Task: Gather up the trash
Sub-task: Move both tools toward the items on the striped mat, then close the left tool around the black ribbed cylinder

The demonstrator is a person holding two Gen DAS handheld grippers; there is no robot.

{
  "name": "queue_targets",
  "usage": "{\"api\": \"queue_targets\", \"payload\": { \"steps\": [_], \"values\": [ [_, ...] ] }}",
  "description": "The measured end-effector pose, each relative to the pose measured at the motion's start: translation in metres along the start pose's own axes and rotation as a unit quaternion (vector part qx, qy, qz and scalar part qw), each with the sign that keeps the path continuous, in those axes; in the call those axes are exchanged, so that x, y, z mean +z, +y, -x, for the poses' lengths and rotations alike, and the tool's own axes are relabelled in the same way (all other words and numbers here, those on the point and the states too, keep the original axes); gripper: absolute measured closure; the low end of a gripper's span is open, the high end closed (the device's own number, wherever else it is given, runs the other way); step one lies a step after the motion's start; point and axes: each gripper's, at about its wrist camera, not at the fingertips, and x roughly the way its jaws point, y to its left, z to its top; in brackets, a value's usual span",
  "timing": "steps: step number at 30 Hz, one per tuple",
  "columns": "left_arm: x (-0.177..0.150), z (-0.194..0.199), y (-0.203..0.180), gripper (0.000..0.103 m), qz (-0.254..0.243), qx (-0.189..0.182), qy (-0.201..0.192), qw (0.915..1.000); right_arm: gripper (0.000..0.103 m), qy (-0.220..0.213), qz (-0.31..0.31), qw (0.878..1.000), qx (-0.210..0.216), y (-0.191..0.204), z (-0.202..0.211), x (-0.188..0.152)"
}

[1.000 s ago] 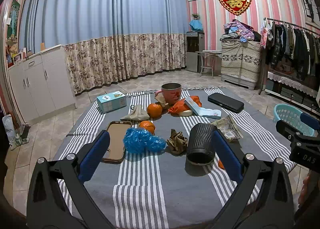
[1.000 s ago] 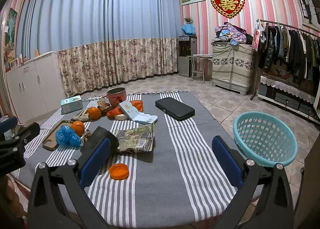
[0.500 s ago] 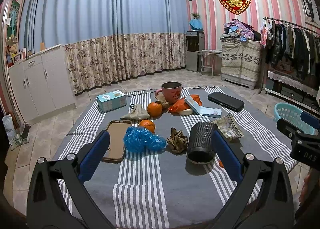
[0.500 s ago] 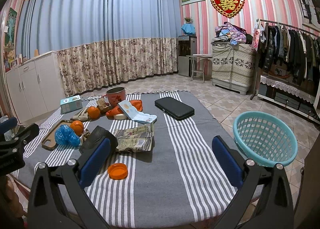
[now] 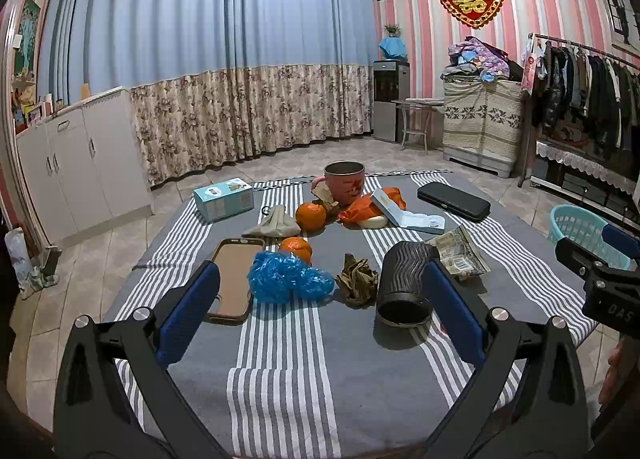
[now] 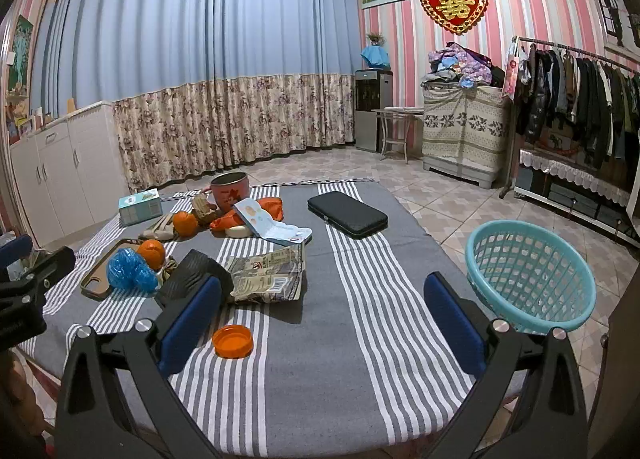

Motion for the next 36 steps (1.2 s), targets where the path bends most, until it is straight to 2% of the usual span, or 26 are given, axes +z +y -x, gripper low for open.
{"api": "queue_targets", "payload": {
  "steps": [16, 28, 36],
  "values": [
    [0.0, 0.0, 0.0, 0.005, -0.001, 0.0, 0.0, 1.0, 0.004, 0.0, -0.001, 1.0, -0.002, -0.002, 0.0, -0.001],
    [-0.013, -0.018, 0.004, 0.005, -0.003, -0.006, 0.024, 0.9997, 0.004, 0.001, 0.007, 1.0, -0.024, -0.008, -0.006, -0.004],
    [-0.013, -0.035, -0.016, 0.005, -0.019, -0.023, 0.027, 0.9992, 0.004, 0.01, 0.0, 1.0, -0.027, -0.017, -0.02, -0.005]
  ]
}}
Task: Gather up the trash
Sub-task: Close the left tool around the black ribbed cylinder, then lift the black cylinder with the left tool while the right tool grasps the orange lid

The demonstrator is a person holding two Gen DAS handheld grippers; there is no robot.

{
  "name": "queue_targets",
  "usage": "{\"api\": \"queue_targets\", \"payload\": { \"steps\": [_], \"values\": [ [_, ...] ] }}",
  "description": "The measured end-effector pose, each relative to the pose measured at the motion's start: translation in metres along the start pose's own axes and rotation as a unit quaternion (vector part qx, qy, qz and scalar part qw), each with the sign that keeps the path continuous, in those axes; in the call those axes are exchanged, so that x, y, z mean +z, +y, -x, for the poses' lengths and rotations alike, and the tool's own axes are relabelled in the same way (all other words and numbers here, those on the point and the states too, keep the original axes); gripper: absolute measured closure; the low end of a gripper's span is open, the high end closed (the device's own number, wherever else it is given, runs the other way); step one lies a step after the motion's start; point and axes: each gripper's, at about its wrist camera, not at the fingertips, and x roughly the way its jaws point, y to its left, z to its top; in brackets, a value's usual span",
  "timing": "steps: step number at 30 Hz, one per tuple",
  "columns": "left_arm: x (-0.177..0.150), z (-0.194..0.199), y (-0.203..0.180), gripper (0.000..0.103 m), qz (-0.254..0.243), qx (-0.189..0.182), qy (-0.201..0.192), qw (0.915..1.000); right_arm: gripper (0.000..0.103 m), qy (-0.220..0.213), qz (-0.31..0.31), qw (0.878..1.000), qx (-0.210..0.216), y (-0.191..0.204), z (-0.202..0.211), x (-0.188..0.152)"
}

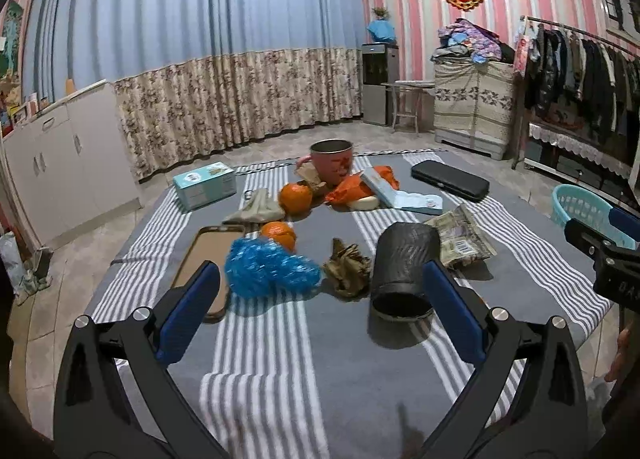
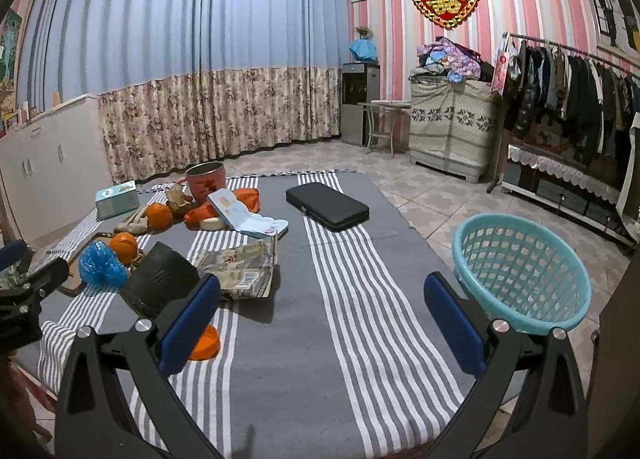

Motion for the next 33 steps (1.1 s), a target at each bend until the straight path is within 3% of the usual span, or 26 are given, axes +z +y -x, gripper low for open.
{"api": "queue_targets", "payload": {
  "steps": [14, 21, 23, 30, 33],
  "values": [
    [0.007, -0.054, -0.038, 0.005, -0.006, -0.06, 0.051, 0.9968, 0.004, 0.021, 0.013, 0.998, -0.05, -0.02, -0.021, 0.003],
    [0.0, -0.079, -0.051, 0.005, -0.018, -0.069, 0.084, 0.9939, 0.004, 0.026, -0.005, 0.999, -0.044, -0.035, -0.029, 0.003],
    [-0.002, -0.085, -0.053, 0.008, -0.02, -0.071, 0.093, 0.9929, 0.004, 0.026, -0.007, 0.999, -0.044, -0.036, -0.03, 0.002],
    [-0.005, -0.098, -0.054, 0.041, -0.026, -0.092, 0.118, 0.9884, 0.004, 0.041, -0.012, 0.998, -0.037, -0.035, -0.036, -0.004],
    [-0.005, -0.097, -0.053, 0.041, -0.024, -0.094, 0.114, 0.9886, 0.004, 0.043, -0.011, 0.998, -0.039, -0.033, -0.037, -0.005]
  ]
}}
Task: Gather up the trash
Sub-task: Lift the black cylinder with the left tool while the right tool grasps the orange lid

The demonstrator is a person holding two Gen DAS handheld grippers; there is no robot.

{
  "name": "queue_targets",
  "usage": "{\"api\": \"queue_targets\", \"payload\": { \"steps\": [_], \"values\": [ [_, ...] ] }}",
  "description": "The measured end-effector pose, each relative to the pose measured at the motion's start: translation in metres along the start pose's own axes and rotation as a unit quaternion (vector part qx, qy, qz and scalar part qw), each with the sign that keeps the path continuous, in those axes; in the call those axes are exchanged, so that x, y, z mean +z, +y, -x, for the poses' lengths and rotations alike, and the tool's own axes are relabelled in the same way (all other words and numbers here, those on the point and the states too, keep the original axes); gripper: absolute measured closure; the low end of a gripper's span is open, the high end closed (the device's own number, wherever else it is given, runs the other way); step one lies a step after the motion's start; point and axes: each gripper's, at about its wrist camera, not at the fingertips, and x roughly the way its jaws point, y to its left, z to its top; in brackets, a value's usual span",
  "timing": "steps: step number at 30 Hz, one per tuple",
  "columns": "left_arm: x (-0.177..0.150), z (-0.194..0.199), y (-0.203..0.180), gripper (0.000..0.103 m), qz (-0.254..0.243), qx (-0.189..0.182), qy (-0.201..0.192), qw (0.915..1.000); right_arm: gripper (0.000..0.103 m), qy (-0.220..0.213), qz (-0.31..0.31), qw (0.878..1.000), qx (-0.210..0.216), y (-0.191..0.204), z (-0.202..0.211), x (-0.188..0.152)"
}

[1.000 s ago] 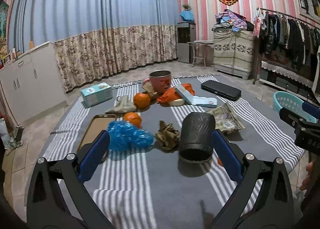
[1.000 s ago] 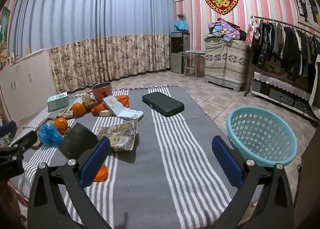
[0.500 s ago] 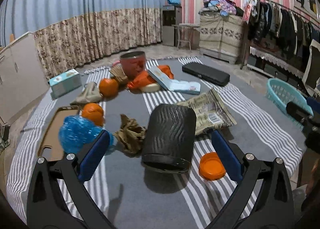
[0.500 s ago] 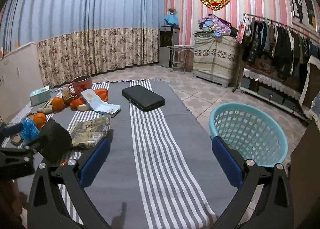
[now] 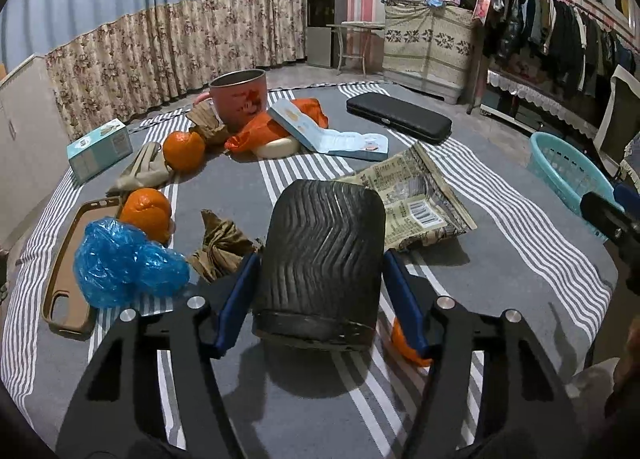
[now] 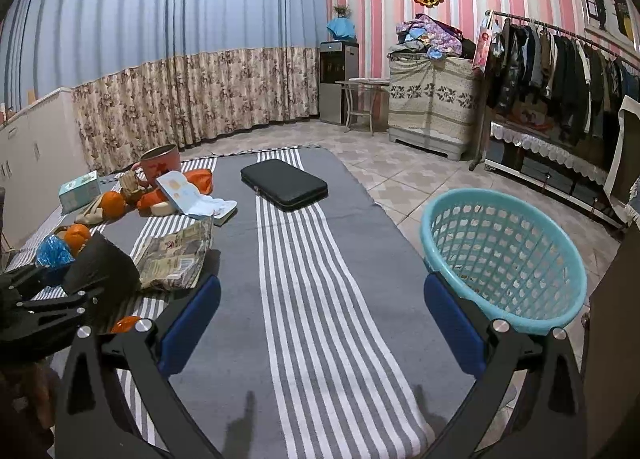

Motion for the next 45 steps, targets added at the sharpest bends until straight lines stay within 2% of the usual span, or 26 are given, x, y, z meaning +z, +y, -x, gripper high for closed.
{"api": "queue_targets", "payload": {
  "steps": [9, 19, 22, 25, 30, 34, 36, 39, 45],
  "values": [
    [0.004, 0.035, 0.014, 0.041, 0.009, 0.01, -0.037, 0.9992, 0.004, 0.008, 0.001, 1.0, 0.002, 0.012, 0.001, -0.005],
    [-0.013, 0.08, 0.06, 0.041, 0.038, 0.076, -0.067, 0.9941, 0.004, 0.007, 0.007, 1.0, 0.013, 0.049, 0.011, -0.019],
    [-0.024, 0.083, 0.077, 0.041, 0.06, 0.082, -0.064, 0.9927, 0.004, 0.014, 0.019, 1.0, 0.016, 0.067, 0.009, -0.027],
    [-0.035, 0.081, 0.09, 0.041, 0.073, 0.088, -0.055, 0.9919, 0.004, 0.019, 0.034, 0.998, 0.041, 0.083, 0.009, -0.036],
    [-0.046, 0.085, 0.103, 0.041, 0.087, 0.088, -0.061, 0.9905, 0.004, 0.038, 0.079, 0.995, 0.038, 0.113, 0.002, -0.051],
    [-0.049, 0.086, 0.11, 0.041, 0.096, 0.088, -0.07, 0.989, 0.004, 0.061, 0.07, 0.993, 0.066, 0.12, -0.009, -0.054],
    [-0.05, 0.086, 0.115, 0.041, 0.099, 0.089, -0.07, 0.9885, 0.004, 0.077, 0.062, 0.993, 0.068, 0.122, -0.018, -0.057],
    [-0.052, 0.086, 0.121, 0.041, 0.105, 0.088, -0.072, 0.9879, 0.005, 0.078, 0.06, 0.993, 0.07, 0.122, -0.022, -0.057],
    [-0.054, 0.082, 0.123, 0.041, 0.107, 0.085, -0.069, 0.9882, 0.035, 0.079, 0.076, 0.992, 0.068, 0.127, -0.028, -0.055]
  ]
}}
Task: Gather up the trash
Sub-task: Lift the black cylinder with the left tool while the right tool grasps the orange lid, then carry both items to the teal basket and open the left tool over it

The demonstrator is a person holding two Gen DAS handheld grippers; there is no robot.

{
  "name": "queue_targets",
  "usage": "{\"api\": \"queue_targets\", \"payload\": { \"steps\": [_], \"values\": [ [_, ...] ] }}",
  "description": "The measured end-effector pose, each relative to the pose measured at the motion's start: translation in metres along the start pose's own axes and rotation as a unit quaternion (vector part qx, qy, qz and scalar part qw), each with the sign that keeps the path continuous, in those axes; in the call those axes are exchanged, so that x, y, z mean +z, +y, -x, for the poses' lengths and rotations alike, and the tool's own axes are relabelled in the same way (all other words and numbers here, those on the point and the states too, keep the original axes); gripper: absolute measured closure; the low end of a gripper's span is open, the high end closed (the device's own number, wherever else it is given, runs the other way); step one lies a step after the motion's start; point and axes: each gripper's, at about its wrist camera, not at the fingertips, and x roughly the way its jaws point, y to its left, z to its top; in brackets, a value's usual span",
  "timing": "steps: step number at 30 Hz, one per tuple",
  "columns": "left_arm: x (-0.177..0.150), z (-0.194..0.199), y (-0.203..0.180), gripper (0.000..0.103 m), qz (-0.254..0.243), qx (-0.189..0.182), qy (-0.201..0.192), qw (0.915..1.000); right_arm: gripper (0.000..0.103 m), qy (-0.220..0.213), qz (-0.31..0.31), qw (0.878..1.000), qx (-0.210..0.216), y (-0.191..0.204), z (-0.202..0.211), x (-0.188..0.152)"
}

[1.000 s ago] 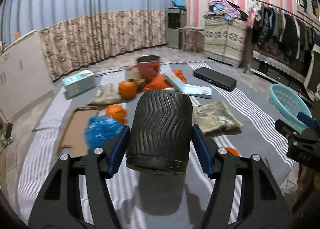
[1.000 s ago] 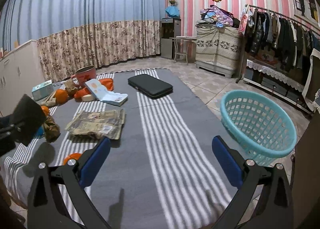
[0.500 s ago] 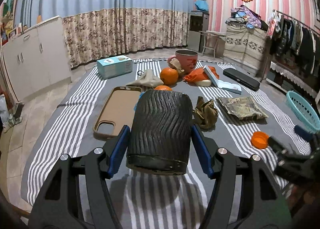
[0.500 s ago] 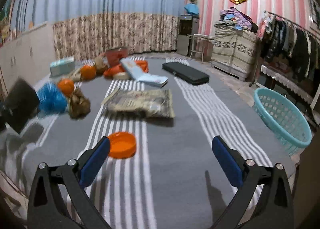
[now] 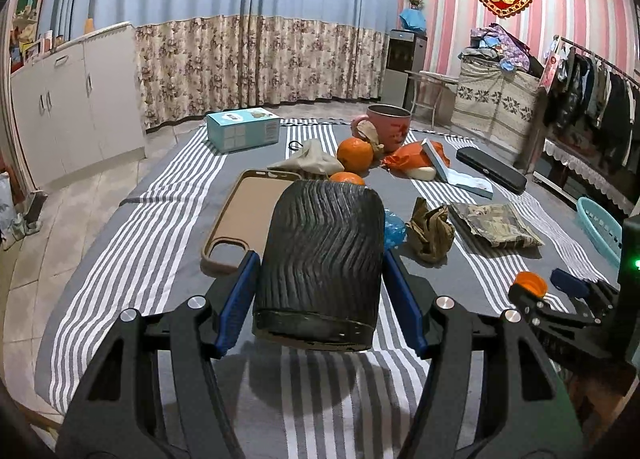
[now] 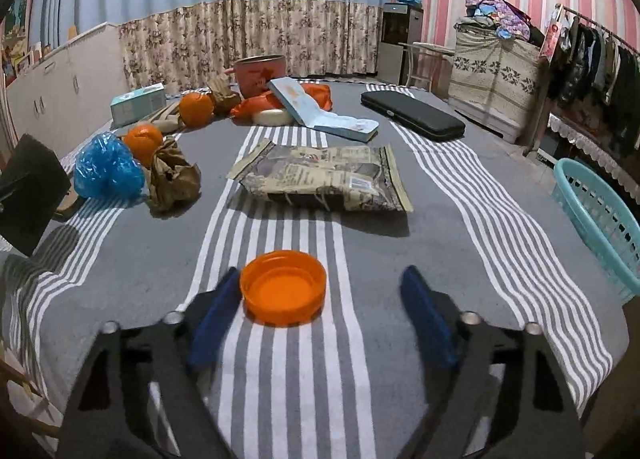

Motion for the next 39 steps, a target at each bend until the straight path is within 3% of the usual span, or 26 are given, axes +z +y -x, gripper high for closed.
{"api": "queue_targets", "payload": {
  "steps": [2, 6, 13, 21, 31, 35, 39],
  "values": [
    [0.0, 0.001, -0.002, 0.041, -0.004, 0.001, -0.003, 1.0, 0.05, 0.0, 0.006, 1.0, 0.005, 0.001, 0.0, 0.001],
    [0.0, 0.0, -0.007, 0.041, -0.007, -0.001, -0.003, 1.0, 0.063, -0.006, 0.023, 1.0, 0.012, 0.006, 0.004, 0.0],
    [0.012, 0.003, -0.022, 0.041, -0.012, -0.01, -0.007, 0.9999, 0.063, -0.031, -0.002, 0.999, 0.021, -0.013, 0.02, 0.009],
    [0.035, 0.01, -0.063, 0.041, -0.042, -0.033, -0.03, 0.9981, 0.063, -0.081, -0.05, 0.995, 0.002, -0.087, 0.055, 0.05],
    [0.059, -0.005, -0.165, 0.041, -0.085, -0.094, -0.046, 0.9909, 0.063, -0.123, -0.082, 0.987, -0.067, -0.198, 0.082, 0.085],
    [0.071, -0.002, -0.208, 0.041, -0.094, -0.128, -0.06, 0.9854, 0.063, -0.128, -0.102, 0.984, -0.073, -0.238, 0.09, 0.1],
    [0.081, -0.001, -0.244, 0.041, -0.097, -0.155, -0.071, 0.9807, 0.063, -0.124, -0.082, 0.985, -0.089, -0.268, 0.09, 0.115]
  ]
}}
